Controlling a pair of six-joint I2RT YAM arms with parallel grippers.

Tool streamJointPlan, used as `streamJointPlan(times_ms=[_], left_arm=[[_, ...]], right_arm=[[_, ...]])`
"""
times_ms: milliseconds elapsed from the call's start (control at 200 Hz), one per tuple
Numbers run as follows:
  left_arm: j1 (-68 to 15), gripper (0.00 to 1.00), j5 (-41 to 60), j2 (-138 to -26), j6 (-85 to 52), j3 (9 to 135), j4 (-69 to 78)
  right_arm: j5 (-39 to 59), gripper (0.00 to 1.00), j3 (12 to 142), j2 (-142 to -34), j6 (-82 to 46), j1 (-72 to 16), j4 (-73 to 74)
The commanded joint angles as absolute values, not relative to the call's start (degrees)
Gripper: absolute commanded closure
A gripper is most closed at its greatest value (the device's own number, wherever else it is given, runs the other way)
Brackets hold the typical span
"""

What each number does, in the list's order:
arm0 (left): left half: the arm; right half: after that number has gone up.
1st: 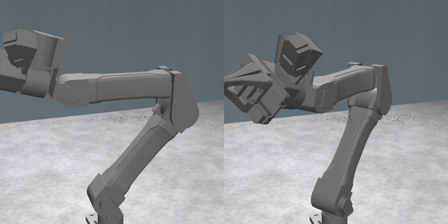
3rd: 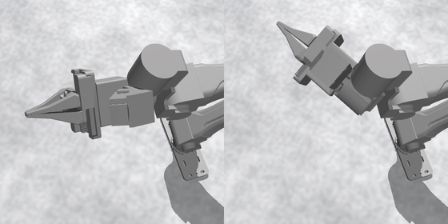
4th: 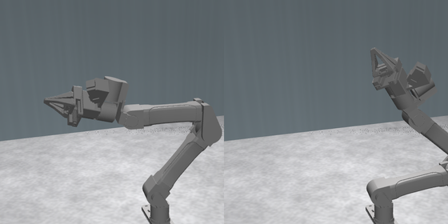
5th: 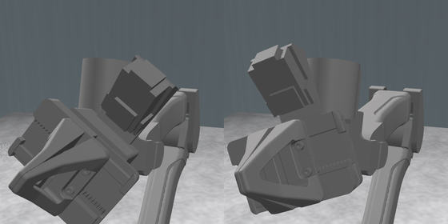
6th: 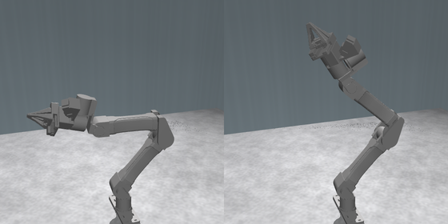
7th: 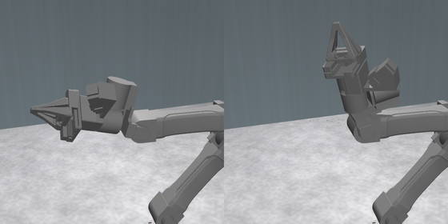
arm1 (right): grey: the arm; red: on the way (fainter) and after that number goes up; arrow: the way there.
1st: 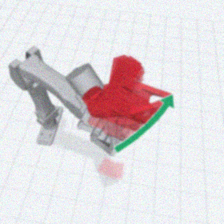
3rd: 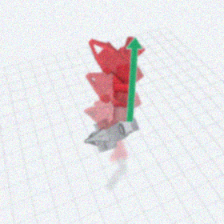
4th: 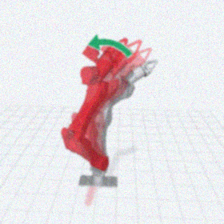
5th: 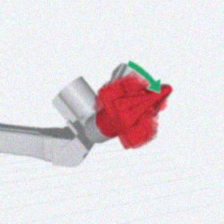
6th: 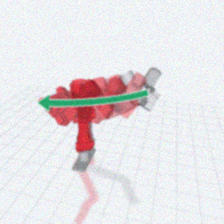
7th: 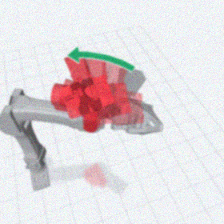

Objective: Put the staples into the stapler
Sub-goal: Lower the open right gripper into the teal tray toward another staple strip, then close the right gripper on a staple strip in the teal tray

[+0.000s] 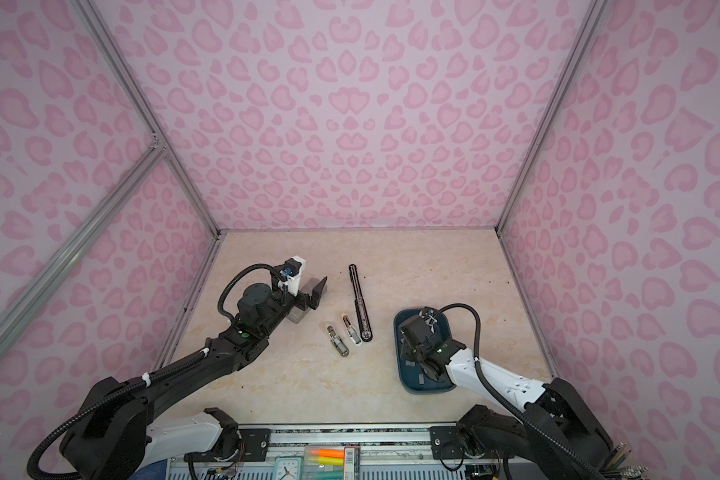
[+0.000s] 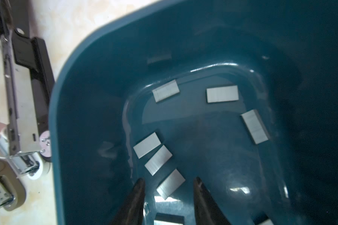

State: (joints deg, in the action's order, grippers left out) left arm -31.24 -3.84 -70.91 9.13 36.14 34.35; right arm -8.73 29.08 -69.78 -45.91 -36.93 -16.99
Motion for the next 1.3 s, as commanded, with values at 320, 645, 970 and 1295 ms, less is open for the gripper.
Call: streamJointPlan(times_ms=[320,645,970,1295], left_arm=[[-31.2,0.02,-3.1,-70.3,8.7,35.9,36.3],[-31.2,0.02,-2.9,-70.5,8.7,36.0,36.1],[-31.2,0.02,-2.5,-70.3,8.6,36.0,35.9],[-31.2,0.02,-2.2,-70.3,8.6,35.9,35.9]], right_arm=[[-12.2,0.59,32.0,-77.1,-46.9,-38.5,-24.1],[-15.4,0.66,31.7,-75.2,-47.2,-38.5,-27.4],[-15.3,0.68,32.7,-76.4,-46.3,-38.6,-26.2],[-14.8,0.66,31.5,-76.9,-46.1,-37.4,-24.9]])
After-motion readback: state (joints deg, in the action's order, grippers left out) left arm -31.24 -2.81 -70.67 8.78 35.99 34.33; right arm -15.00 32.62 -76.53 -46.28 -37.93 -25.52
